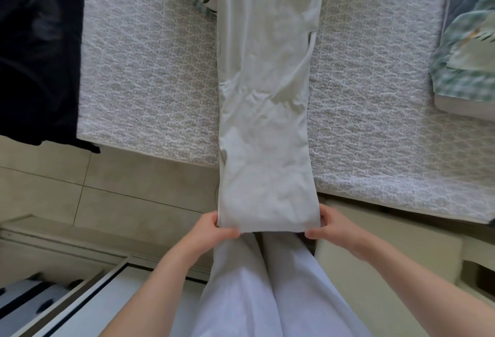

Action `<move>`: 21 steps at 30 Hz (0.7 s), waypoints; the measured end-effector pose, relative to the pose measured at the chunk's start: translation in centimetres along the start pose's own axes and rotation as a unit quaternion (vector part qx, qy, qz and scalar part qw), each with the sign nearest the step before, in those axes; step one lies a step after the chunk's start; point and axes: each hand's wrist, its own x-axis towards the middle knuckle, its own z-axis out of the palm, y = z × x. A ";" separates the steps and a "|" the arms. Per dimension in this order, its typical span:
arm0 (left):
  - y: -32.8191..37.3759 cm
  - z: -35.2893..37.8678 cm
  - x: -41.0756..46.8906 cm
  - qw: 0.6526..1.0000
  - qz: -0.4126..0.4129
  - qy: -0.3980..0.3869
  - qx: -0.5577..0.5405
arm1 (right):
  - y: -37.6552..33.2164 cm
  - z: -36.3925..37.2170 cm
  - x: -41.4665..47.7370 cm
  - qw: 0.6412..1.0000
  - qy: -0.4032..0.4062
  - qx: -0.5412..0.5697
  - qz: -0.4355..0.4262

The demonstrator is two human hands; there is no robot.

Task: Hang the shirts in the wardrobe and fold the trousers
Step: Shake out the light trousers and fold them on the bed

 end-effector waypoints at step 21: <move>-0.1 -0.5 -8.9 0.996 0.070 0.005 -0.048 | -2.3 3.2 -8.0 0.995 0.077 -0.026 -0.063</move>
